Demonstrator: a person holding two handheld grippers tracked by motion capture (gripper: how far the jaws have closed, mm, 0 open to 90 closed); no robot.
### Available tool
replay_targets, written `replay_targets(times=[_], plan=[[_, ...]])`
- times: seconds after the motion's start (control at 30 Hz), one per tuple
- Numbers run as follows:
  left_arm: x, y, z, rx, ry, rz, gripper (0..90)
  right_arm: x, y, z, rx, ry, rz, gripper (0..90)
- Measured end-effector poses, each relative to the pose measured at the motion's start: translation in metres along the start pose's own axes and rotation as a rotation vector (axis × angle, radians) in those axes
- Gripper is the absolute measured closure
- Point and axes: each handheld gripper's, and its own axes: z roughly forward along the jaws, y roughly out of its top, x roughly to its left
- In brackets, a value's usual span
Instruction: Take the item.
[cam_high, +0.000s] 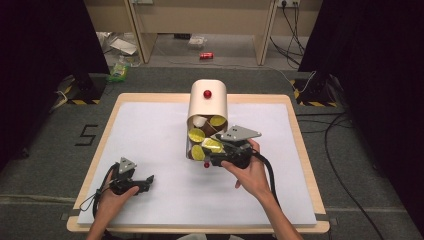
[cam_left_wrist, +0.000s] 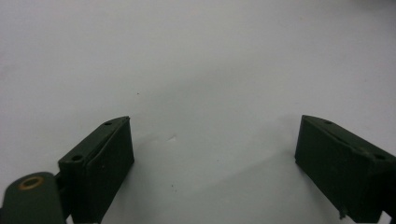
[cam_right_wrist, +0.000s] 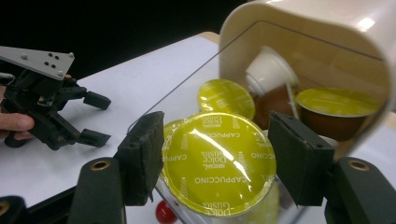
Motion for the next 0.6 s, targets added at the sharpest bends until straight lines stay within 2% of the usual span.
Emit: replay_targets(times=[0.33,0.47,0.6], plan=[[0.0,0.0,0.0,0.0,0.0,0.0,11.0,-0.016,-0.002,-0.029,-0.035,-0.032,0.023,38.3],[0.0,0.0,0.0,0.0,0.0,0.0,11.0,-0.019,-0.008,-0.038,-0.021,-0.056,0.016,38.3],[0.0,0.0,0.0,0.0,0.0,0.0,11.0,-0.028,-0.019,-0.043,0.001,-0.075,0.03,38.3]])
